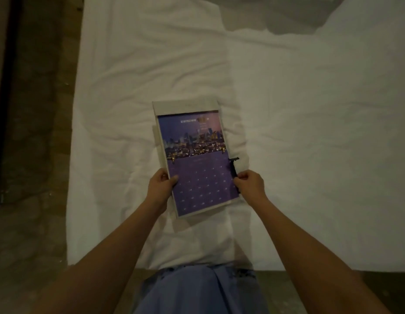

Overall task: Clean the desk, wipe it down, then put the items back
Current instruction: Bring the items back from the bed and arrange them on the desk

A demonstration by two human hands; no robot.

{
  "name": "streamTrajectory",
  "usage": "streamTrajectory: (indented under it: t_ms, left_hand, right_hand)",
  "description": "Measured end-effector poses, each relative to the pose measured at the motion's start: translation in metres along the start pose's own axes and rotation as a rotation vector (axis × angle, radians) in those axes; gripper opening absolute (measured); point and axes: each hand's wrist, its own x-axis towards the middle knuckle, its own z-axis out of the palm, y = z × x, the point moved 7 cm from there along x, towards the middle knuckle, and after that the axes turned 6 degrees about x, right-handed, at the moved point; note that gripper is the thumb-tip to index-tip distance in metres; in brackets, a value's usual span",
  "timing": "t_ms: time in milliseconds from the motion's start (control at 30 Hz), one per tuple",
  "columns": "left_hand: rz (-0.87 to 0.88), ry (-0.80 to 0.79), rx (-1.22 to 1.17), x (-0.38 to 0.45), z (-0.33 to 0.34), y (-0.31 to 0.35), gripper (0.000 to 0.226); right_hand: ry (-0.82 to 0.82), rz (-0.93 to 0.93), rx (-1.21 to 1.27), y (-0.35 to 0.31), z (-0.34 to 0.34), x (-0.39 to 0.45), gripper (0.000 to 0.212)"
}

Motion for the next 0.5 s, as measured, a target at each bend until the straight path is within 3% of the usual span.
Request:
streamTrajectory:
  t_ms: [300, 500]
  left_hand:
    - [0.226, -0.144, 0.096, -0.092, -0.014, 0.071, 0.015]
    - [0.418, -0.387, 0.202, -0.177, 0.052, 0.132, 0.014]
  right_hand:
    - [0.152, -0.073, 0.187, -0.02, -0.074, -0.097, 0.011]
    - [0.332, -0.11, 0.339, 0.002, -0.157, -0.18, 0.006]
